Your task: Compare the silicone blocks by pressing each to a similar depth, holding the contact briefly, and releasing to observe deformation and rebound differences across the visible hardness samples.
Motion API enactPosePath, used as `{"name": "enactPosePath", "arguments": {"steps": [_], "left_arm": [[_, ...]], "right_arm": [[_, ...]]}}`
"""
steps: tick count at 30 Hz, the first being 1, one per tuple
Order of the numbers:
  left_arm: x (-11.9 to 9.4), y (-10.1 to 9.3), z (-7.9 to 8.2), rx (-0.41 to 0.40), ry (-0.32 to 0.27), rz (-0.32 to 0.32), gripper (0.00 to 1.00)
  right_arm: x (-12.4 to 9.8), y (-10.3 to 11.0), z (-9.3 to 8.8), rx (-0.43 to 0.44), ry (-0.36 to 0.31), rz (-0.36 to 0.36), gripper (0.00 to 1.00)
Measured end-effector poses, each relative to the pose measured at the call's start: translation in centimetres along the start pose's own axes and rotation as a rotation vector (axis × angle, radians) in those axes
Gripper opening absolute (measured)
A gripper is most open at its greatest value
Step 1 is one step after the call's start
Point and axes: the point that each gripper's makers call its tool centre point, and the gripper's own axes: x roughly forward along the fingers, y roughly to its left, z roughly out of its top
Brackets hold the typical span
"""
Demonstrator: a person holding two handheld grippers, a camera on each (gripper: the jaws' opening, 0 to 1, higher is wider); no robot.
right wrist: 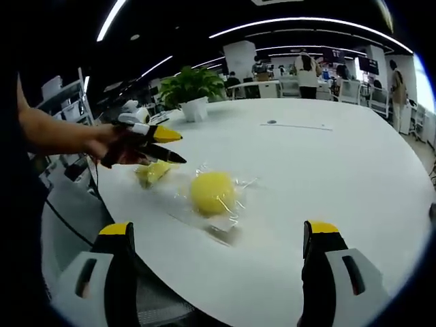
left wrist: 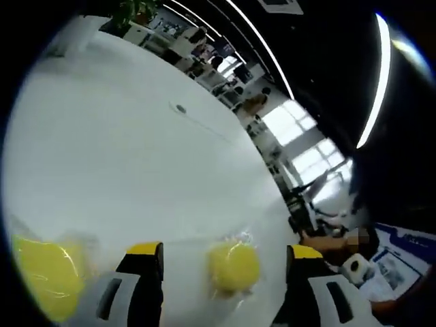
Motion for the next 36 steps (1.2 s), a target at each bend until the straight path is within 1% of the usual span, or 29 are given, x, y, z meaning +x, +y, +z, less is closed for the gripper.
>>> {"name": "enactPosePath", "arguments": {"steps": [2,4,5,6,8,9,11,14,17,18,21,24,26,28,29,31,32,33,34,35,36], "left_arm": [[0.4,0.4,-0.4,-0.016,0.017,0.009,0.69],[0.6,0.4,-0.7,-0.032,0.030,0.005,0.68],[0.8,0.3,-0.9,-0.053,0.041,-0.002,0.67],[1.0,0.3,-1.1,-0.065,0.051,-0.001,0.65],[1.6,0.9,-1.3,-0.107,0.068,0.030,0.58],[1.7,0.7,-1.5,-0.104,0.073,0.016,0.54],[2.1,0.9,-1.4,-0.122,0.070,0.021,0.54],[2.7,1.4,-1.9,-0.183,0.093,0.031,0.47],[3.2,1.3,-2.0,-0.173,0.101,0.031,0.42],[3.4,1.5,-2.2,-0.175,0.109,0.032,0.40],[3.8,1.6,-2.8,-0.201,0.139,0.026,0.34],[4.3,1.8,-2.6,-0.218,0.133,0.023,0.30],[4.6,1.3,-2.7,-0.220,0.139,0.012,0.27],[4.9,1.3,-2.7,-0.222,0.144,0.013,0.26],[5.1,1.4,-2.4,-0.229,0.138,0.014,0.23],[5.4,1.3,-2.4,-0.216,0.148,0.010,0.19],[5.6,1.7,-2.7,-0.194,0.157,0.035,0.15],[5.7,1.8,-2.9,-0.186,0.165,0.040,0.12],[5.7,1.8,-2.9,-0.193,0.162,0.034,0.12],[5.7,1.7,-2.8,-0.203,0.150,0.028,0.10],[5.7,1.6,-2.9,-0.204,0.152,0.026,0.08]], "right_arm": [[0.0,0.0,0.2,-0.006,-0.002,-0.003,0.96],[0.0,0.1,0.2,0.001,-0.004,-0.002,0.96],[-0.1,0.1,0.2,0.001,-0.004,-0.002,0.96],[-0.1,0.1,0.1,0.001,-0.003,-0.002,0.96],[-0.1,0.2,0.0,0.001,0.000,-0.002,0.96],[-0.2,0.1,-0.1,0.001,0.002,-0.004,0.96],[-0.3,0.2,-0.3,0.007,0.002,-0.006,0.96],[-0.6,0.3,-0.4,0.014,0.003,-0.009,0.96],[-0.8,0.1,-0.7,0.023,0.002,-0.017,0.96],[-0.8,0.0,-0.6,0.026,0.002,-0.018,0.96],[-1.0,0.2,-0.6,0.024,0.006,-0.009,0.96],[-1.2,0.3,-0.4,0.013,0.006,-0.006,0.96],[-1.3,0.1,-0.5,0.014,0.010,-0.011,0.96],[-1.2,0.0,-0.6,0.021,0.012,-0.011,0.96],[-1.2,0.0,-0.6,0.020,0.014,-0.010,0.96],[-1.1,0.2,-0.6,0.018,0.017,-0.006,0.96],[-1.0,0.2,-0.6,0.019,0.018,-0.005,0.96],[-1.0,0.3,-0.6,0.020,0.020,-0.005,0.96],[-1.0,0.3,-0.6,0.020,0.020,-0.003,0.96],[-0.9,0.3,-0.6,0.021,0.020,-0.002,0.96],[-0.9,0.3,-0.7,0.022,0.021,0.000,0.96]]}}
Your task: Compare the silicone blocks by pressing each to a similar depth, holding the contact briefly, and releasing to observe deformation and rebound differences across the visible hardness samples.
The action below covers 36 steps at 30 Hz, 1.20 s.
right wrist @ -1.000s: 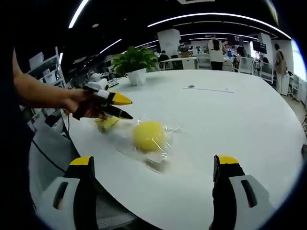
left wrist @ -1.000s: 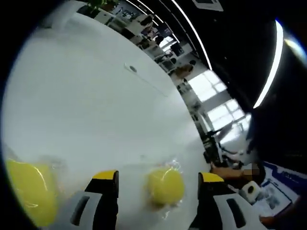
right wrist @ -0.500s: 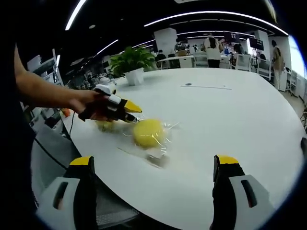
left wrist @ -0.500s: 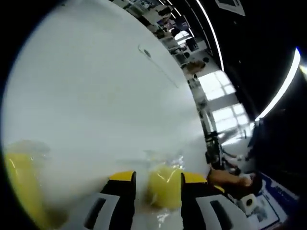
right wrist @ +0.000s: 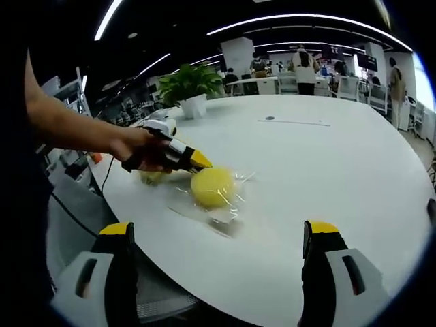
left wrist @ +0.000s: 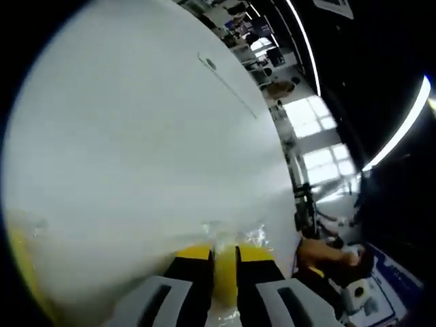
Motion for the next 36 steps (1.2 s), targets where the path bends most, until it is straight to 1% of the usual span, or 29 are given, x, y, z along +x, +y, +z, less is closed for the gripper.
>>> {"name": "enactPosePath", "arguments": {"steps": [1,2,3,4,5,8,10,11,12,14,15,16,17,20,21,23,25,27,30,31,32,34,35,36], "left_arm": [[0.0,0.1,0.2,0.021,-0.015,0.008,0.06],[0.0,0.6,0.6,0.069,-0.033,0.027,0.03],[0.1,0.5,0.6,0.042,-0.039,0.012,0.02],[0.1,0.5,0.4,0.003,-0.032,0.008,0.01],[0.0,0.5,0.3,-0.010,-0.030,0.003,0.00],[0.1,0.6,0.5,0.017,-0.024,0.015,0.00],[0.1,0.6,0.4,0.012,-0.021,0.018,0.00],[0.1,0.5,0.4,-0.007,-0.017,0.010,0.00],[0.1,0.4,0.2,-0.057,-0.004,0.010,0.00],[0.1,0.4,0.2,-0.012,-0.004,0.011,0.00],[0.1,0.3,0.2,0.034,-0.009,0.004,0.00],[0.2,0.3,0.2,0.046,-0.013,0.012,0.00],[0.2,0.3,0.3,0.079,-0.020,0.005,0.00],[0.3,0.0,0.2,0.069,-0.021,0.004,0.00],[0.2,0.0,0.3,0.095,-0.022,0.003,0.00],[0.0,-0.4,0.3,0.103,-0.023,-0.005,0.00],[-0.1,-0.7,0.2,0.088,-0.025,-0.008,0.00],[-0.3,-0.9,0.3,0.115,-0.039,-0.007,0.00],[-0.3,-2.1,0.4,0.141,-0.055,-0.036,0.00],[-0.5,-2.7,0.6,0.171,-0.063,-0.048,0.00],[-0.7,-3.1,0.8,0.205,-0.071,-0.045,0.00],[-1.1,-3.1,1.6,0.305,-0.105,0.015,0.00],[-1.3,-3.6,1.7,0.352,-0.117,0.016,0.00],[-1.5,-4.1,1.7,0.364,-0.121,0.001,0.00]], "right_arm": [[0.0,0.0,-0.1,0.002,0.001,0.001,0.96],[0.0,0.0,-0.1,0.005,0.001,0.002,0.96],[0.0,-0.1,-0.1,0.007,-0.001,0.003,0.96],[0.0,-0.3,0.0,0.005,-0.003,0.000,0.96],[0.0,-0.3,0.0,0.004,-0.002,-0.001,0.96],[0.1,-0.6,0.2,0.003,-0.005,-0.005,0.96],[0.1,-0.7,0.2,0.004,-0.007,-0.006,0.96],[0.2,-0.6,0.3,0.005,-0.008,-0.006,0.96],[0.2,-0.6,0.3,0.006,-0.006,-0.006,0.96],[0.3,-0.6,0.2,0.001,-0.004,-0.005,0.96],[0.3,-0.4,0.2,0.001,-0.003,-0.003,0.96],[0.3,-0.4,0.1,0.001,-0.004,-0.003,0.96],[0.3,-0.4,0.1,0.001,-0.004,-0.003,0.96],[0.4,-0.2,-0.2,0.006,0.002,0.000,0.96],[0.4,-0.1,-0.2,0.006,0.004,0.003,0.96],[0.5,0.0,-0.2,0.002,0.003,0.003,0.96],[0.5,0.0,-0.1,0.000,-0.001,0.004,0.96],[0.4,0.0,0.2,0.000,-0.007,0.002,0.96],[0.2,0.0,0.5,-0.002,-0.017,0.000,0.96],[0.1,0.0,0.5,-0.003,-0.019,-0.001,0.96],[0.0,0.0,0.5,-0.002,-0.020,-0.002,0.96],[-0.1,0.1,0.5,-0.002,-0.023,-0.005,0.96],[-0.2,0.1,0.5,-0.001,-0.026,-0.008,0.96],[-0.3,0.1,0.4,0.000,-0.028,-0.009,0.96]]}}
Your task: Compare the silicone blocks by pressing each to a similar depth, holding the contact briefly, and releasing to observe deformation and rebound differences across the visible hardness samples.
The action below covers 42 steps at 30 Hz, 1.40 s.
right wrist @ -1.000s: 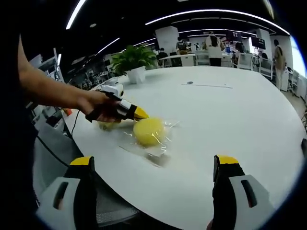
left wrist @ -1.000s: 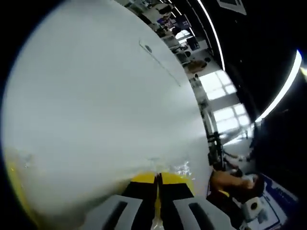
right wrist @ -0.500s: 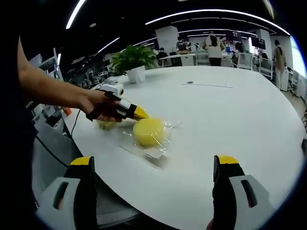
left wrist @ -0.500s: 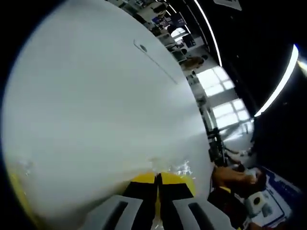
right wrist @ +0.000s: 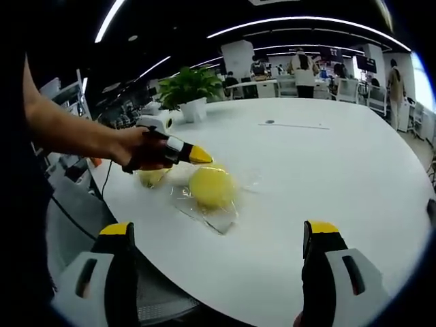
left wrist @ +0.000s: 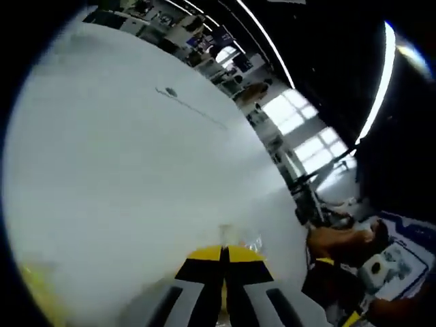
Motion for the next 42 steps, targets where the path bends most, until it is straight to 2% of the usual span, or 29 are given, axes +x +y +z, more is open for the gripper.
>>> {"name": "enactPosePath", "arguments": {"steps": [5,10,16,21,24,25,32,36,42], "left_arm": [[-1.1,-1.3,1.2,0.032,-0.039,-0.019,0.00],[-1.8,-2.3,1.9,0.127,-0.048,-0.027,0.00],[-2.3,-3.5,2.3,0.158,-0.058,-0.046,0.00],[-3.3,-4.6,3.5,0.172,-0.061,-0.064,0.00],[-3.9,-4.7,4.2,0.273,-0.061,-0.040,0.00],[-4.1,-5.3,4.4,0.302,-0.059,-0.054,0.00],[-5.5,-6.9,5.5,0.427,-0.064,-0.049,0.00],[-6.0,-7.6,6.2,0.458,-0.061,-0.051,0.00],[-7.1,-8.9,7.8,0.496,-0.101,-0.071,0.00]], "right_arm": [[-0.2,0.3,-0.1,0.008,-0.016,-0.010,0.96],[-0.5,1.0,0.4,0.002,-0.027,-0.005,0.96],[-0.8,1.0,1.1,0.018,-0.050,0.007,0.96],[-1.0,1.0,1.9,0.024,-0.071,0.010,0.96],[-1.0,1.3,2.1,0.020,-0.073,0.019,0.96],[-1.0,1.4,2.2,0.017,-0.074,0.022,0.96],[-1.0,1.8,2.2,0.009,-0.074,0.032,0.96],[-0.8,2.1,2.4,0.012,-0.082,0.035,0.94],[-0.4,2.7,3.0,0.002,-0.086,0.051,0.96]]}}
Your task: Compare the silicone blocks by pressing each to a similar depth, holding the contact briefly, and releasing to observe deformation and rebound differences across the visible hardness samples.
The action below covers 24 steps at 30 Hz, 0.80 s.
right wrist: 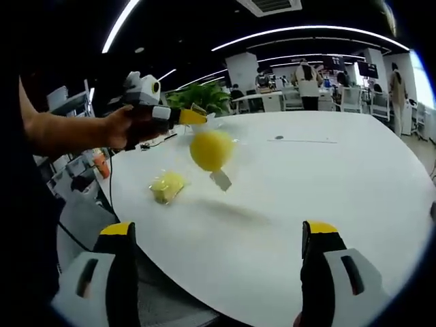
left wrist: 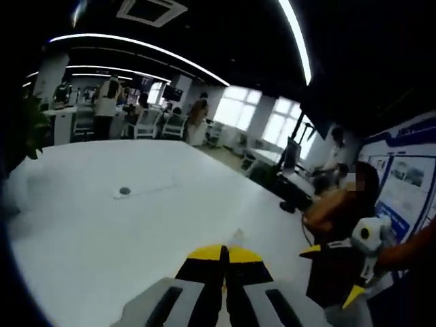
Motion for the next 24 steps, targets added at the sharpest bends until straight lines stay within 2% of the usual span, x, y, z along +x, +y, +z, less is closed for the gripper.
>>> {"name": "enactPosePath", "arguments": {"steps": [1,3,7,19,24], "left_arm": [[-0.1,-0.1,0.2,0.008,-0.003,-0.003,0.00],[-0.3,-0.1,0.5,0.031,-0.008,0.001,0.00],[-1.1,-0.1,1.2,0.041,-0.028,0.008,0.00],[-2.7,-0.2,2.8,0.020,-0.067,-0.010,0.00],[-3.1,-0.9,3.0,0.028,-0.074,-0.026,0.00]], "right_arm": [[0.0,0.1,0.2,0.003,-0.005,0.005,0.96],[0.1,1.0,1.1,0.067,-0.047,0.058,0.96],[0.3,0.5,1.1,0.005,-0.027,0.028,0.96],[0.7,0.0,0.5,0.010,-0.027,0.007,0.96],[0.6,-0.6,1.6,0.005,-0.047,-0.008,0.96]]}}
